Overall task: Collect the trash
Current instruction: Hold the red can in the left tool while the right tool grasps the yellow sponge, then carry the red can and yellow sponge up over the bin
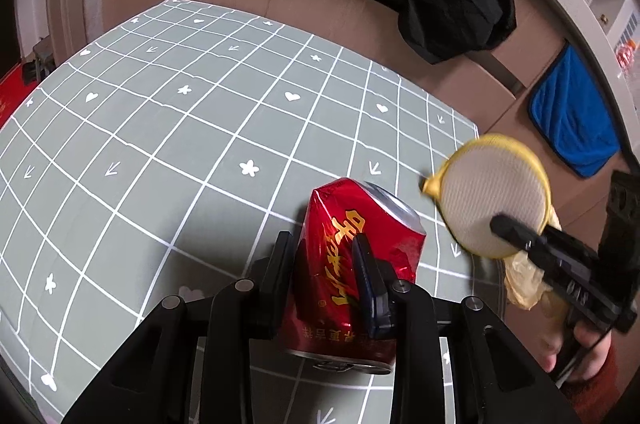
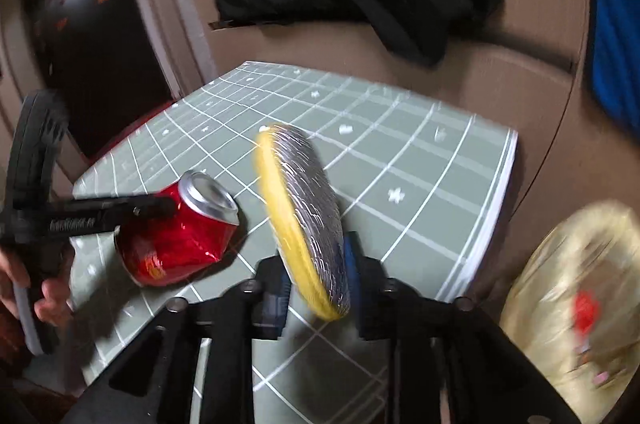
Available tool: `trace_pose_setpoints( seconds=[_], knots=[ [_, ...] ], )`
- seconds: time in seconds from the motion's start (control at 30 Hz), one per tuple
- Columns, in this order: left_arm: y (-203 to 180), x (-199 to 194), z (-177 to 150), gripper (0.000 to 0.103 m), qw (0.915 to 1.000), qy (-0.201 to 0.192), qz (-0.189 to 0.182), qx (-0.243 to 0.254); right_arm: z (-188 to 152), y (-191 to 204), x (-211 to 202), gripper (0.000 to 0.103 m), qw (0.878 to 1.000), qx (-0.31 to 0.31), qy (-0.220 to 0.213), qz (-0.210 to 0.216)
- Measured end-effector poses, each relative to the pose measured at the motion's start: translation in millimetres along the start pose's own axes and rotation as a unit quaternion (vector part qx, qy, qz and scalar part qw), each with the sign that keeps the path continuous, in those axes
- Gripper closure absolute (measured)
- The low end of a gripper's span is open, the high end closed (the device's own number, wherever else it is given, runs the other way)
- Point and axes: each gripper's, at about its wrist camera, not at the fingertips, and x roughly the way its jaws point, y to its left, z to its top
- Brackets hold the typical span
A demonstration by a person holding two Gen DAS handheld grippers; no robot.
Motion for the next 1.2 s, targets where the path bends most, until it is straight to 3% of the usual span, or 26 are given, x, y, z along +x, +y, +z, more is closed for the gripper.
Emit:
trace_pose_setpoints(
  seconds=[0.2, 0.37, 0.4, 0.73, 0.97, 1.2],
  knots=[
    [-1.1, 16.6, -0.7, 0.057, 0.9993, 0.037, -0.004, -0.008, -1.1, 3.8, -8.5, 0.090, 1.000, -0.012, -0.006, -0.004],
    [1.2, 23.5, 0.4, 0.059, 0.9971, 0.063, -0.024, -0.036, -7.8, 1.2, -14.2, 0.090, 1.000, -0.012, -0.004, -0.001],
    [0.0, 23.1, -0.4, 0.066, 0.9971, 0.061, -0.028, -0.036, -9.4, -0.3, -14.8, 0.090, 1.000, -0.009, -0.003, -0.001],
    [-32.8, 3.2, -0.2, 0.077, 0.9996, -0.007, 0.014, 0.023, -12.8, -6.5, -30.6, 0.090, 1.000, -0.006, -0.021, -0.005],
    [-53.6, -8.8, 10.5, 0.078, 0.9972, -0.040, 0.023, 0.059, -8.6, -6.9, -42.9, 0.090, 0.999, -0.012, -0.037, -0.010],
    [-55.7, -9.4, 12.5, 0.079, 0.9968, -0.048, 0.022, 0.059, -11.3, -10.1, -42.4, 0.090, 0.999, -0.006, -0.033, -0.012]
  ],
)
